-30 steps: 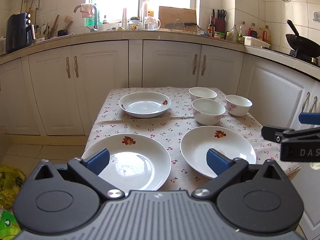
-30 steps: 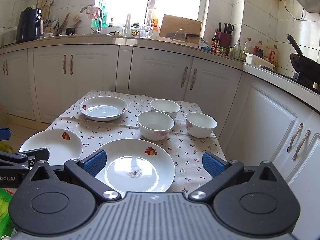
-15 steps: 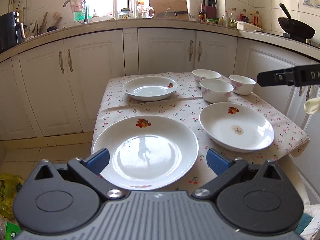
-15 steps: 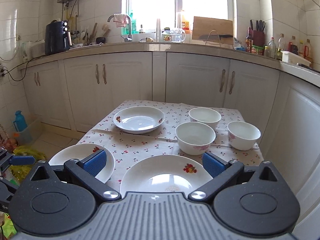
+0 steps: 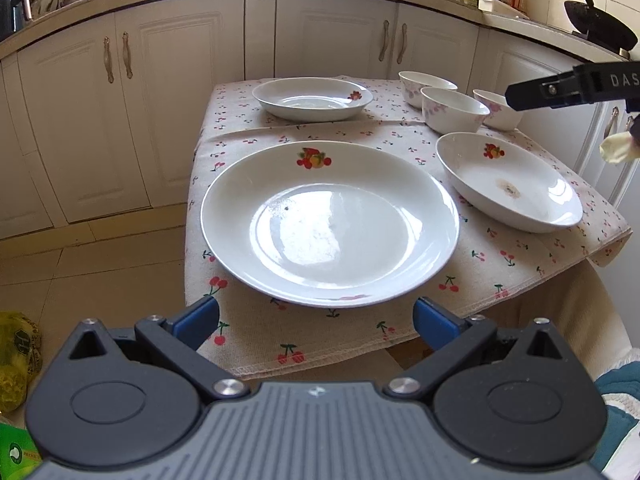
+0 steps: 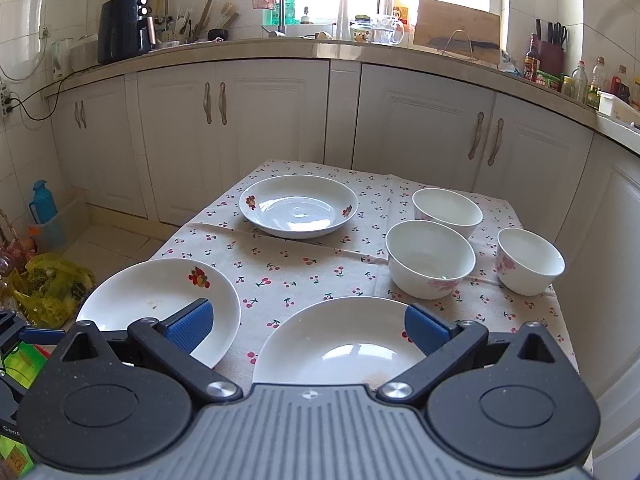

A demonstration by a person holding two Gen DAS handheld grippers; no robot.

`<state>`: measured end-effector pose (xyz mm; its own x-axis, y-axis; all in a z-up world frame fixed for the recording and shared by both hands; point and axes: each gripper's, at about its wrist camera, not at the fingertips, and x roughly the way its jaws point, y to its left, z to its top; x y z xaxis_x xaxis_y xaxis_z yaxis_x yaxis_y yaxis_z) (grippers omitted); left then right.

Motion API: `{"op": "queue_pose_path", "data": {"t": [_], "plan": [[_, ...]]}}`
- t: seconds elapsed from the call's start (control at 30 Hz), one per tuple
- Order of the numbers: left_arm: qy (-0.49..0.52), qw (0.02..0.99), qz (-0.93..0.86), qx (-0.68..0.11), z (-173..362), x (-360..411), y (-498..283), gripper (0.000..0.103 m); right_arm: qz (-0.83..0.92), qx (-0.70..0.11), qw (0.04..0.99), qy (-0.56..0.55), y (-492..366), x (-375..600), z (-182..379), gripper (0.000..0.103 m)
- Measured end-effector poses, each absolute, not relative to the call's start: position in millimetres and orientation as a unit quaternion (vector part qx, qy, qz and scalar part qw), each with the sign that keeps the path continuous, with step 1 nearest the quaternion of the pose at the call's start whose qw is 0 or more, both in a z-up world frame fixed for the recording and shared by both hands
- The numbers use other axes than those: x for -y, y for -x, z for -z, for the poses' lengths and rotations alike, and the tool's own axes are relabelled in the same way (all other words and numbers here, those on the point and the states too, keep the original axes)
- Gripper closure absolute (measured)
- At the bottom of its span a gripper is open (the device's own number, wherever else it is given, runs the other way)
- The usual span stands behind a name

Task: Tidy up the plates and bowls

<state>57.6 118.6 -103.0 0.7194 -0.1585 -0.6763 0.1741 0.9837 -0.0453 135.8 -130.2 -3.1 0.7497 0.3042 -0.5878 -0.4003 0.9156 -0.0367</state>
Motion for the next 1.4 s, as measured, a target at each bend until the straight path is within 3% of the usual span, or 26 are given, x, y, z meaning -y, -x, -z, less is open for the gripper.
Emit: {"op": "queue_pose_path", "data": {"t": [0.7, 1.4], "plan": [[-0.033, 0.927, 0.125, -0.352, 118, -130, -73, 0.0, -0.219, -0.345, 0.906, 0.109, -172, 93, 28, 0.0], [-0.072, 0.924, 0.173, -0.334, 118, -135, -78, 0.001, -0.377, -0.397, 0.826, 0.131, -221, 36, 57, 0.001]]}}
